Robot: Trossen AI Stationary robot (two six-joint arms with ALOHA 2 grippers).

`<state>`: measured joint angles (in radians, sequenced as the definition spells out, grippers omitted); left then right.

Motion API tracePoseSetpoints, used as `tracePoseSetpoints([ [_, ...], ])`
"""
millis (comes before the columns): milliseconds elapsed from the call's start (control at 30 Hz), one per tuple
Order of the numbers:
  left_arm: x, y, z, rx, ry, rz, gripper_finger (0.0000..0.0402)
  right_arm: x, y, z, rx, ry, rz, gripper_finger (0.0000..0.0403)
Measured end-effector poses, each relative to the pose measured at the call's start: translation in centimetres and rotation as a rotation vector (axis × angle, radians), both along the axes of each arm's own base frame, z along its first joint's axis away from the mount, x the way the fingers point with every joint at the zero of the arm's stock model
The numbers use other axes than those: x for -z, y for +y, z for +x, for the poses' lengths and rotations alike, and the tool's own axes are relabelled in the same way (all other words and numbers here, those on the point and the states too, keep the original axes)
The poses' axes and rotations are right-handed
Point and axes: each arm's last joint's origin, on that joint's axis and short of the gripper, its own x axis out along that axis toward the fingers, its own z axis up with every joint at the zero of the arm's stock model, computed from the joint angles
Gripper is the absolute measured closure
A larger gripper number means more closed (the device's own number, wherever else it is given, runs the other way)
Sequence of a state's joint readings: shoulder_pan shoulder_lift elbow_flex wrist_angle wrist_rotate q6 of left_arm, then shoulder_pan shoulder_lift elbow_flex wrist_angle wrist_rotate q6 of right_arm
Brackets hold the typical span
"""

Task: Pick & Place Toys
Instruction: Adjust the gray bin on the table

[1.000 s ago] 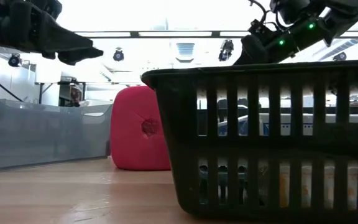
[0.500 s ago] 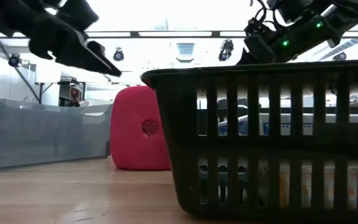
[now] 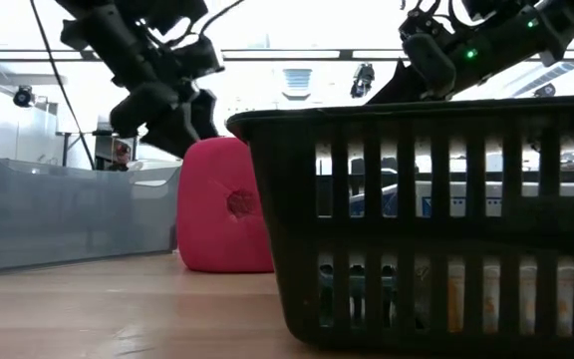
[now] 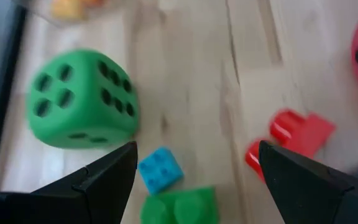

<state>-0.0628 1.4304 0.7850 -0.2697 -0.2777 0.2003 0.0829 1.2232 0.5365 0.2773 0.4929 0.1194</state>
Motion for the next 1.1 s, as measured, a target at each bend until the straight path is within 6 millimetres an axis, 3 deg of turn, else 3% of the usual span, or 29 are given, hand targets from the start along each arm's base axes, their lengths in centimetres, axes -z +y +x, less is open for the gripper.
tracePoseSetpoints([
  [133, 0.5, 0.0, 0.1, 0.002, 0.095, -0.004, 0.0067, 0.0, 0.2, 0.0, -0.01, 0.003, -0.005, 0.0158],
  [667, -0.5, -0.5, -1.7, 0.084, 0.171, -0.163, 0.0067, 0.0, 0.3, 0.0, -0.015, 0.01, -0.013, 0.0158],
  [1100, -2.5, -0.2, -0.6, 0.14, 0.097, -0.102, 0.0068, 0.0, 0.3, 0.0, -0.019, 0.009, -0.013, 0.0158],
])
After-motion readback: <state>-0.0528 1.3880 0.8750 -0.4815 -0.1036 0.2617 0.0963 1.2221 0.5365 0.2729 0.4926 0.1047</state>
